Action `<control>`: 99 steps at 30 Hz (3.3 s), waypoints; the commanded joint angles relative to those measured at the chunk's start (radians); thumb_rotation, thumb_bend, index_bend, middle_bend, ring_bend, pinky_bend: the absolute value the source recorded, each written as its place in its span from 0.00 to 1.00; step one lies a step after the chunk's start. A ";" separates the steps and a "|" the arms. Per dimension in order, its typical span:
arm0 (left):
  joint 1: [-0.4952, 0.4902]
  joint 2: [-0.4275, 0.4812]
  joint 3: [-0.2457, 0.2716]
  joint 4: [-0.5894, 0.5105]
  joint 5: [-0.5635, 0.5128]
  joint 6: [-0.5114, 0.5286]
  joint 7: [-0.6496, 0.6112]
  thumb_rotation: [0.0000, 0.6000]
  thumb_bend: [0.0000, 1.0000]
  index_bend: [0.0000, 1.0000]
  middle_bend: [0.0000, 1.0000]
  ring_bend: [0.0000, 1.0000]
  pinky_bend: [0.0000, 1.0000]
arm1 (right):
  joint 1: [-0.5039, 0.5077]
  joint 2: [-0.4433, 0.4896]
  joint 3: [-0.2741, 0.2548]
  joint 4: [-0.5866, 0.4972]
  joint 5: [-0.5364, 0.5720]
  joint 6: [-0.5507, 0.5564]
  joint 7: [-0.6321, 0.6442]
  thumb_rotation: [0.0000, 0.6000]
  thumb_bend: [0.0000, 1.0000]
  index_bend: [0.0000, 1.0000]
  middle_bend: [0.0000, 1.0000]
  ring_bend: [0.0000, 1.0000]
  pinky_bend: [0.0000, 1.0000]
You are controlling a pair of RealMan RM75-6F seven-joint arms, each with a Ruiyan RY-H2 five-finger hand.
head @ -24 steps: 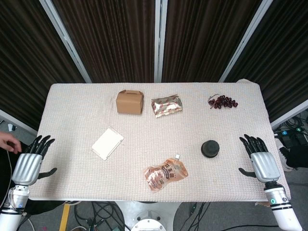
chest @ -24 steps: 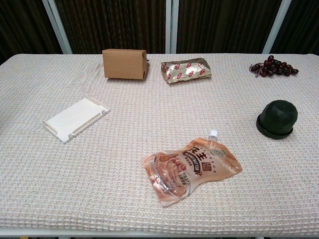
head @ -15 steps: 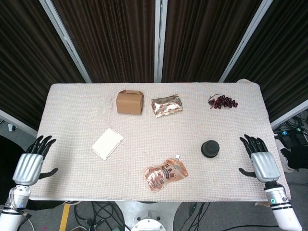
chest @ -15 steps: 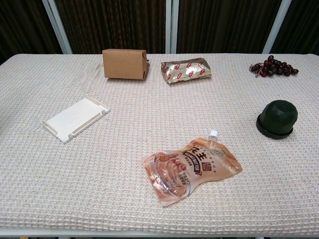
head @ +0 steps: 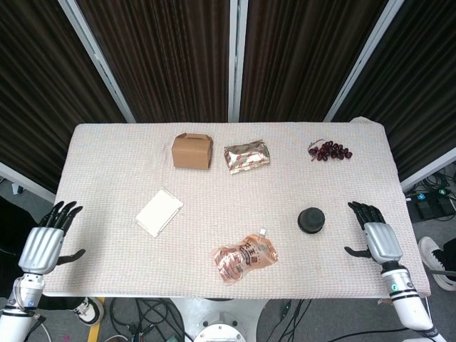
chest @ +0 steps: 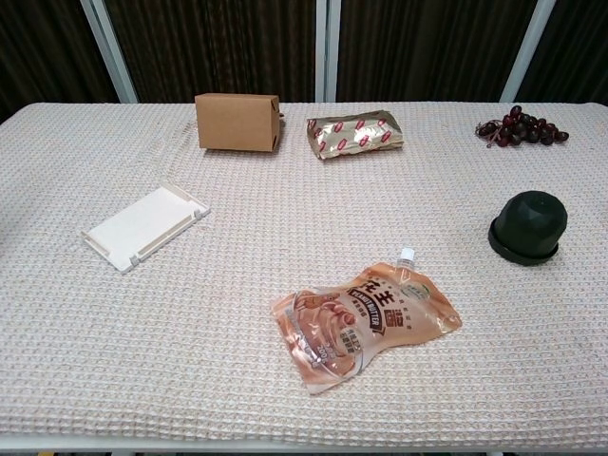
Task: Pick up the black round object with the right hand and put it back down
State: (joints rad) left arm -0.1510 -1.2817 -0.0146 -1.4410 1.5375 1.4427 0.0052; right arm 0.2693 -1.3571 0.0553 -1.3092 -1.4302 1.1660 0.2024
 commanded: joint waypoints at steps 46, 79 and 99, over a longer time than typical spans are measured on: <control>0.002 0.007 0.002 0.051 -0.002 -0.003 -0.062 1.00 0.02 0.13 0.07 0.00 0.22 | 0.175 -0.193 0.050 0.135 0.112 -0.228 -0.041 1.00 0.06 0.00 0.12 0.00 0.00; 0.006 0.011 0.003 0.050 -0.003 -0.001 -0.060 1.00 0.02 0.13 0.07 0.00 0.22 | 0.188 -0.216 0.046 0.162 0.115 -0.238 -0.013 1.00 0.10 0.00 0.24 0.00 0.00; 0.007 0.011 0.005 0.052 -0.003 -0.001 -0.062 1.00 0.02 0.13 0.07 0.00 0.22 | 0.179 -0.229 0.054 0.172 0.115 -0.201 -0.019 1.00 0.13 0.22 0.33 0.00 0.00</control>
State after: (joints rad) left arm -0.1437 -1.2711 -0.0099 -1.3889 1.5347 1.4412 -0.0573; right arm 0.4490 -1.5853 0.1090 -1.1376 -1.3157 0.9641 0.1837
